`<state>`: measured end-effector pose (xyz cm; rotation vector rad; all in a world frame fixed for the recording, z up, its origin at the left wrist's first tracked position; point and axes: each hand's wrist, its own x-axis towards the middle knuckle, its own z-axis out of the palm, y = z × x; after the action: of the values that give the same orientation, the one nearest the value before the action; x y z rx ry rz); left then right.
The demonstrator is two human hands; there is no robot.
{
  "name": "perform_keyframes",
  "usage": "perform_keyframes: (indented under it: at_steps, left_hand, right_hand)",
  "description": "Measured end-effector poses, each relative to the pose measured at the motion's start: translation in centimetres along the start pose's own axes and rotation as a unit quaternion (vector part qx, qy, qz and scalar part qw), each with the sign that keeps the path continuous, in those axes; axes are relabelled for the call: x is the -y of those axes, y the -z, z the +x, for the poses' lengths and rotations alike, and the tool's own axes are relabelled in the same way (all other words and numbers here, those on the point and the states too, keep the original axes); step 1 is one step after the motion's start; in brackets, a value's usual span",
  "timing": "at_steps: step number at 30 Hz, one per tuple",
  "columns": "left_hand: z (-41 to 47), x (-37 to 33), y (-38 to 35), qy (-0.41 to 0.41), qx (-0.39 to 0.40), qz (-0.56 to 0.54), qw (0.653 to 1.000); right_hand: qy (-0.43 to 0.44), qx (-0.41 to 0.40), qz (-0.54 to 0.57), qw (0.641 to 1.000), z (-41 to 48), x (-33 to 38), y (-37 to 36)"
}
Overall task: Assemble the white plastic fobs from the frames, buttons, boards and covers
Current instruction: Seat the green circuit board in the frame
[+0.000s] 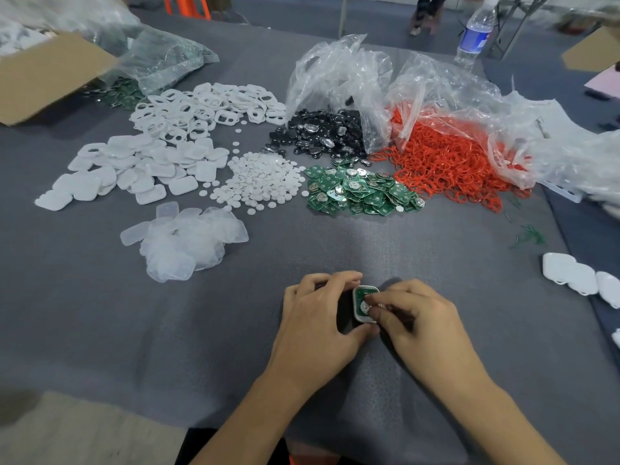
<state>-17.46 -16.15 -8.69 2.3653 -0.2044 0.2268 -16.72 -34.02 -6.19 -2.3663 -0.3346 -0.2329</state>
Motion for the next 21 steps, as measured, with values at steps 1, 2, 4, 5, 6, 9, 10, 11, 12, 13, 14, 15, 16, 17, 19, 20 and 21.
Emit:
perform_keyframes:
  at_steps: [1, 2, 4, 5, 6, 9, 10, 11, 12, 13, 14, 15, 16, 17, 19, 20, 21]
  left_hand:
    - [0.01, 0.02, -0.02, -0.001, 0.000, 0.001, 1.000]
    - [0.02, 0.03, -0.02, -0.001, -0.001, 0.001, 1.000]
    - [0.01, 0.06, -0.03, 0.002, -0.001, -0.002, 1.000]
    - [-0.01, 0.06, -0.04, 0.002, -0.001, -0.003, 1.000]
    - [-0.02, 0.07, -0.04, 0.001, 0.000, -0.004, 1.000]
    - [-0.06, 0.08, -0.01, 0.000, -0.001, -0.002, 1.000]
    - [-0.05, 0.10, 0.02, 0.000, -0.002, -0.003, 1.000]
    - [-0.07, 0.11, 0.04, 0.000, -0.002, -0.004, 1.000]
    - [-0.07, 0.12, 0.06, 0.001, -0.002, -0.005, 1.000]
    - [-0.08, 0.13, 0.07, 0.002, 0.000, -0.005, 1.000]
    - [-0.09, 0.13, 0.10, 0.002, 0.001, -0.005, 1.000]
    - [-0.11, 0.11, 0.13, 0.002, 0.002, -0.005, 1.000]
    - [-0.10, 0.10, 0.15, 0.003, 0.003, -0.005, 1.000]
    - [-0.09, 0.09, 0.15, 0.003, 0.004, -0.004, 1.000]
    - [-0.06, 0.06, 0.17, 0.003, 0.006, -0.003, 1.000]
    - [-0.05, 0.05, 0.17, 0.003, 0.007, -0.001, 1.000]
    - [-0.05, 0.04, 0.16, 0.001, 0.007, 0.001, 1.000]
  right_hand:
    - [-0.001, -0.004, 0.003, 1.000, -0.04, -0.05, -0.05]
    - [-0.001, -0.006, 0.006, 1.000, -0.06, -0.09, -0.11]
    - [0.000, -0.010, 0.012, 1.000, -0.05, -0.23, -0.16]
    - [0.002, -0.012, 0.014, 1.000, -0.05, -0.27, -0.19]
    - [0.001, -0.013, 0.018, 1.000, -0.06, -0.27, -0.24]
    - [-0.018, -0.011, 0.024, 0.999, -0.08, -0.13, -0.40]
    - [-0.023, -0.009, 0.024, 0.999, -0.07, -0.10, -0.43]
    - [-0.027, -0.005, 0.024, 0.999, -0.06, -0.08, -0.40]
    - [-0.029, -0.001, 0.022, 0.999, -0.05, -0.04, -0.34]
    - [-0.029, 0.002, 0.018, 0.999, -0.02, -0.01, -0.27]
    - [-0.028, 0.004, 0.014, 0.999, -0.01, 0.05, -0.21]
    - [-0.027, 0.005, 0.009, 1.000, 0.00, 0.13, -0.15]
    - [-0.025, 0.005, 0.001, 1.000, 0.00, 0.22, -0.13]
    - [-0.022, 0.004, -0.008, 1.000, -0.02, 0.30, -0.12]
    - [-0.012, 0.004, -0.024, 1.000, -0.07, 0.40, -0.15]
    - [-0.009, 0.004, -0.031, 0.999, -0.11, 0.43, -0.13]
    - [-0.005, 0.005, -0.037, 0.999, -0.15, 0.47, -0.10]
